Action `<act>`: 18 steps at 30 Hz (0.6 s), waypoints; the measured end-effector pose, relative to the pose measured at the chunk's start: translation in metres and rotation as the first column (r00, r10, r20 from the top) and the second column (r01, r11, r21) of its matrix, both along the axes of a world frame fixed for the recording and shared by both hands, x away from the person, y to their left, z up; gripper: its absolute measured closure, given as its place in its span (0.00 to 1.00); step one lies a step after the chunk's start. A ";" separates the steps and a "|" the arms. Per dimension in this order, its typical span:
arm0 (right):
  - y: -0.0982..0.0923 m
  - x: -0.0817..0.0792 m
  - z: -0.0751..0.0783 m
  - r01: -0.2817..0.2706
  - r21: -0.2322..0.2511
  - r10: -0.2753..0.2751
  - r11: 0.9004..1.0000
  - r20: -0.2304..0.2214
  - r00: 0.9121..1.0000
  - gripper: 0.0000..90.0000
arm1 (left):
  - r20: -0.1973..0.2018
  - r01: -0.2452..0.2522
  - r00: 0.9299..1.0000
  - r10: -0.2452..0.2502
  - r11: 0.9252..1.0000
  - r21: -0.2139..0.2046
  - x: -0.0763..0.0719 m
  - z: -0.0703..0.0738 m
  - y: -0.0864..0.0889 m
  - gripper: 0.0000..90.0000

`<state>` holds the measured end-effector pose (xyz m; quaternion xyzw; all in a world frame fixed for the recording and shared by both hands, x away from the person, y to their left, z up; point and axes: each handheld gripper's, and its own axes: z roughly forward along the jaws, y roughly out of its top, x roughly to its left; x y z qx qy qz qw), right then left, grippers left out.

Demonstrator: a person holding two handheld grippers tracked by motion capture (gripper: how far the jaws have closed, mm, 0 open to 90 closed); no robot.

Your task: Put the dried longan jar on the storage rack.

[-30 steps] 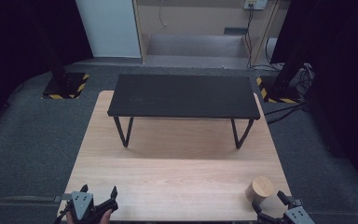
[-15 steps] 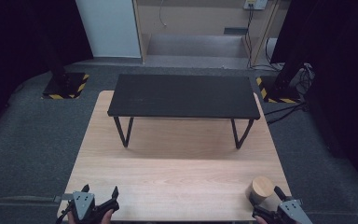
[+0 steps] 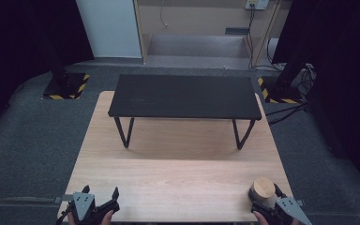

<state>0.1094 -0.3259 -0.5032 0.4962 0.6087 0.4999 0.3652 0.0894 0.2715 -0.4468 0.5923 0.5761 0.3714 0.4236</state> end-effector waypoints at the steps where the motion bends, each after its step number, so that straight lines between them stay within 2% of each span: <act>1: 0.000 0.000 0.000 -0.001 0.001 0.001 1.000 -0.001 1.000 0.11 | 0.000 -0.001 1.000 0.001 1.000 0.000 0.000 0.000 0.000 0.01; 8: 0.000 0.000 0.000 0.004 -0.006 -0.004 1.000 0.002 1.000 0.21 | -0.001 -0.001 1.000 0.001 1.000 0.001 -0.001 0.000 0.000 0.01; 10: -0.001 0.000 0.000 -0.006 -0.013 0.006 1.000 0.004 1.000 0.27 | -0.001 -0.001 1.000 0.001 1.000 0.000 -0.001 0.001 0.000 0.01; 18: 0.003 -0.002 0.004 0.002 -0.032 -0.002 0.999 -0.002 1.000 0.29 | 0.003 -0.001 1.000 0.001 1.000 0.000 -0.002 0.002 0.000 0.01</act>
